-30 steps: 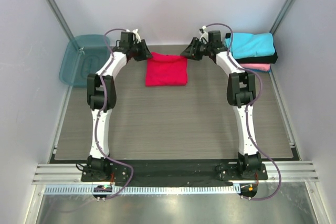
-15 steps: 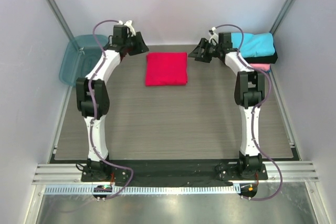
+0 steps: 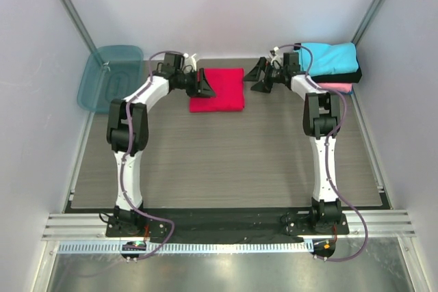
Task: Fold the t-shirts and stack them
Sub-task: Neatly place the folded tshirt to the corner, then reset both grippers
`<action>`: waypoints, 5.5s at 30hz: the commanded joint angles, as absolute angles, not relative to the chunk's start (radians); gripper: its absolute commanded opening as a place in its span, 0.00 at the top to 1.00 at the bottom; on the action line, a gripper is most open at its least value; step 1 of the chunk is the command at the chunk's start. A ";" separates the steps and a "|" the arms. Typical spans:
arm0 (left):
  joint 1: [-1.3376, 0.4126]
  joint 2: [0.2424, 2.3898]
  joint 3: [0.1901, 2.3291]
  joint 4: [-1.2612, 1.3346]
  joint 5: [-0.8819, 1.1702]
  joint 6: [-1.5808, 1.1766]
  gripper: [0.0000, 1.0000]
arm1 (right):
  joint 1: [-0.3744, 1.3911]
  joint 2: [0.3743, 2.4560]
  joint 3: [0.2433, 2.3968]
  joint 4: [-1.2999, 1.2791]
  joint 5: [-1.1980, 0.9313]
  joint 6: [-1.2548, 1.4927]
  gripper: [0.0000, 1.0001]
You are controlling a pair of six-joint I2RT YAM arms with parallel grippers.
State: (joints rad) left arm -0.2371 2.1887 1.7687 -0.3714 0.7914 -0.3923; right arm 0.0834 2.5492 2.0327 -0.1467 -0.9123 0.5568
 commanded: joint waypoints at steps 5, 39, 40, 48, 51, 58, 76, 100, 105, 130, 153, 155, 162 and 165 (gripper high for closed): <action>-0.236 2.276 1.824 -0.367 0.864 -0.387 0.57 | 0.110 2.622 2.051 -0.068 -0.934 0.643 0.03; -0.170 2.209 1.870 -0.412 0.827 -0.325 0.58 | 0.206 2.606 2.121 -0.177 -0.924 0.534 0.99; -0.163 2.186 1.874 -0.426 0.813 -0.305 0.58 | 0.198 2.591 2.200 -0.356 -0.905 0.382 0.99; -0.129 2.152 1.897 -0.495 0.753 -0.195 0.58 | 0.155 2.485 2.462 -0.847 -0.681 -0.141 0.99; -0.129 2.158 1.913 -0.494 0.747 -0.189 0.58 | 0.143 2.418 2.431 -0.871 -0.575 -0.227 0.99; -0.144 2.198 1.943 -0.485 0.739 -0.181 0.57 | 0.078 2.368 2.473 -0.864 -0.456 -0.285 0.99; -0.195 2.266 1.974 -0.439 0.776 -0.224 0.57 | 0.014 2.244 2.620 -0.810 -0.290 -0.452 0.99; -0.265 2.270 1.953 -0.445 0.762 -0.204 0.57 | -0.195 2.324 2.640 -0.690 -0.281 -0.469 0.99; -0.267 2.250 1.924 -0.459 0.755 -0.189 0.57 | -0.206 2.410 2.669 -0.625 -0.255 -0.476 0.99; -0.314 2.232 1.918 -0.506 0.710 -0.127 0.56 | -0.310 2.456 2.591 -0.417 -0.080 -0.469 0.99; -0.314 2.154 1.951 -0.537 0.594 -0.081 0.53 | -0.161 2.220 2.397 -0.374 -0.223 -0.065 0.17; -0.311 2.145 1.960 -0.545 0.581 -0.069 0.53 | -0.181 2.223 2.362 -0.380 -0.309 0.067 0.17; -0.304 2.126 1.919 -0.561 0.572 -0.048 0.52 | -0.196 2.267 2.373 -0.402 -0.328 0.032 0.18; -0.304 2.134 1.907 -0.560 0.571 -0.045 0.52 | -0.216 2.278 2.362 -0.417 -0.314 0.006 0.18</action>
